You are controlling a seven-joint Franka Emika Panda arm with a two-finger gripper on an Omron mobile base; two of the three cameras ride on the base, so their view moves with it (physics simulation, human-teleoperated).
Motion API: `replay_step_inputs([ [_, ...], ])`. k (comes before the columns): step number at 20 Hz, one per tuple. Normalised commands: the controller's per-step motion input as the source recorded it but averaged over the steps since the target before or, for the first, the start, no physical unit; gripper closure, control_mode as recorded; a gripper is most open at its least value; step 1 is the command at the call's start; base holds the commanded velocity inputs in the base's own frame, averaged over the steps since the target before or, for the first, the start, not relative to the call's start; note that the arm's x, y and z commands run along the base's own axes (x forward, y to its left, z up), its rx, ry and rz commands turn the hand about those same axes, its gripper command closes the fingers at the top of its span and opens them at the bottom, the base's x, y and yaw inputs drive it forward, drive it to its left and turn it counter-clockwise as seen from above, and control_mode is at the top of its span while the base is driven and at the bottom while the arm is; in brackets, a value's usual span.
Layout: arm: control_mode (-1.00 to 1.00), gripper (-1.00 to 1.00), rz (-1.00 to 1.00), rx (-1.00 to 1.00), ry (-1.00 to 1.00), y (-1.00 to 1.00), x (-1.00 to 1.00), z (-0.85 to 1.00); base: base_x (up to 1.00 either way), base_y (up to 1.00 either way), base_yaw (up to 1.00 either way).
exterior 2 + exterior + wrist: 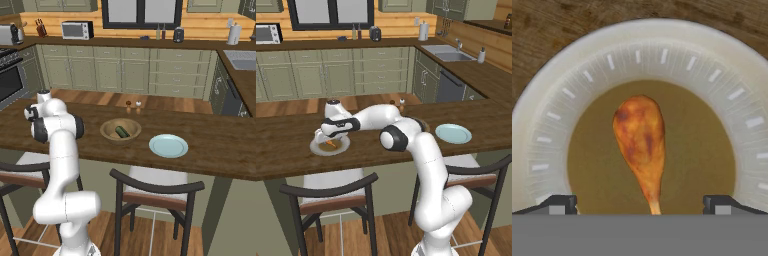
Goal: Pick the chicken drumstick and cucumber from their plates and place them in the bowl. Then put the bowl in the fridge.
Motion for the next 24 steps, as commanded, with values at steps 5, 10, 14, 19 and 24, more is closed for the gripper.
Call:
replay_step_inputs([
  [5,-1.00,-1.00,0.00,0.00,0.00,0.07,0.03,-0.12,0.00,0.00,0.00],
  [10,-1.00,-1.00,0.00,0.00,-0.01,0.02,0.00,-0.16,0.00,0.00,0.00],
  [14,-1.00,-1.00,0.01,0.00,-0.02,0.00,0.00,-0.15,0.00,0.00,0.00],
  [19,-1.00,1.00,0.02,0.00,-0.01,0.00,0.00,-0.16,0.00,0.00,0.00],
  [24,-1.00,1.00,0.03,0.00,0.00,0.00,0.00,-0.18,0.00,0.00,0.00],
])
